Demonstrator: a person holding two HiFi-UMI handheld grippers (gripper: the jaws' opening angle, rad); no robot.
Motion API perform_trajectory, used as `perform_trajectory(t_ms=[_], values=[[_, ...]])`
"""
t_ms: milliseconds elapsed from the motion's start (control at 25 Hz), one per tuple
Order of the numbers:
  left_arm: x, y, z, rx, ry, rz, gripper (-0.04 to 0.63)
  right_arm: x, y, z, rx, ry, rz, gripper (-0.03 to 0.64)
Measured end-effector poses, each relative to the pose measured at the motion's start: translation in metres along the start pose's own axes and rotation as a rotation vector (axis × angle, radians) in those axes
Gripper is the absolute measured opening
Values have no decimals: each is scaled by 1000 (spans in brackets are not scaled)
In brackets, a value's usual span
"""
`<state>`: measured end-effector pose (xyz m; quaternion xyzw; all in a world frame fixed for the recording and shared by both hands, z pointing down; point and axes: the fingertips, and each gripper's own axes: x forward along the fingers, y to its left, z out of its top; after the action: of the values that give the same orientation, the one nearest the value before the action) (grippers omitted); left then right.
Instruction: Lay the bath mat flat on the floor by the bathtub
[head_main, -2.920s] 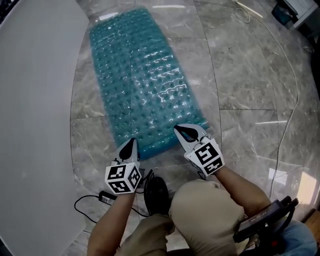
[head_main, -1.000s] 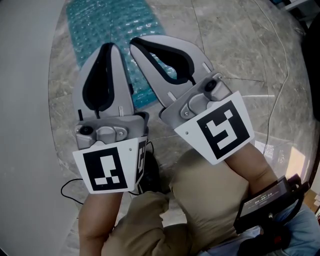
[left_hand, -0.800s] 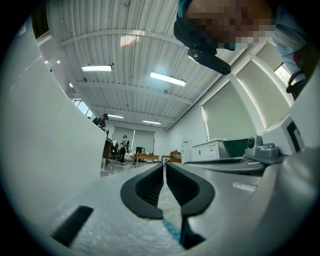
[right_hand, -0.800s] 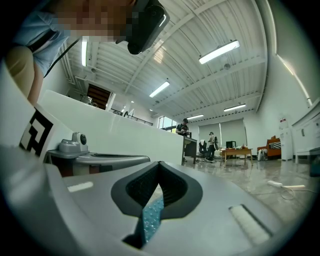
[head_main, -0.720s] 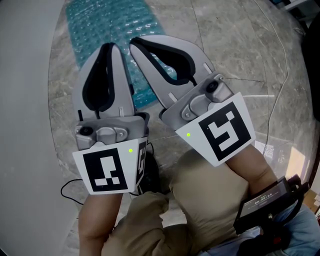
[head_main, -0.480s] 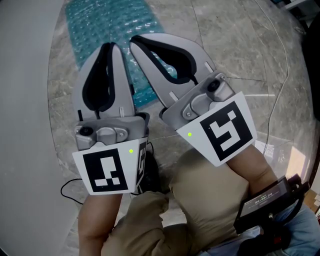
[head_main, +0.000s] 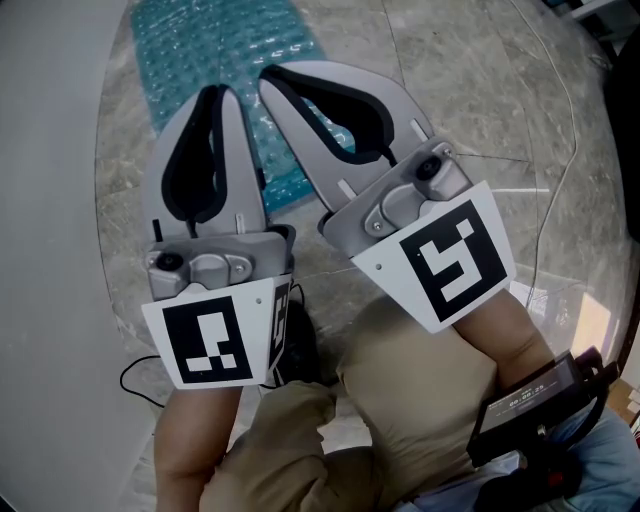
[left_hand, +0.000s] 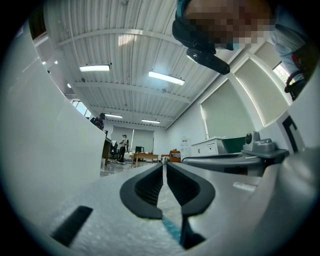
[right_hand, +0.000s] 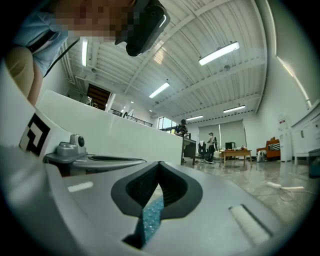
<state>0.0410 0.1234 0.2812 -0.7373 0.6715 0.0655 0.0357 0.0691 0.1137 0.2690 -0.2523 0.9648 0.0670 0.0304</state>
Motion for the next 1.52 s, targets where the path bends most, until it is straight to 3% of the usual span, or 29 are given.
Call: perform_trajectory(t_ms=[1520], values=[[1, -5, 0, 16, 0, -18, 35, -4, -4, 3, -9, -7, -12, 6]])
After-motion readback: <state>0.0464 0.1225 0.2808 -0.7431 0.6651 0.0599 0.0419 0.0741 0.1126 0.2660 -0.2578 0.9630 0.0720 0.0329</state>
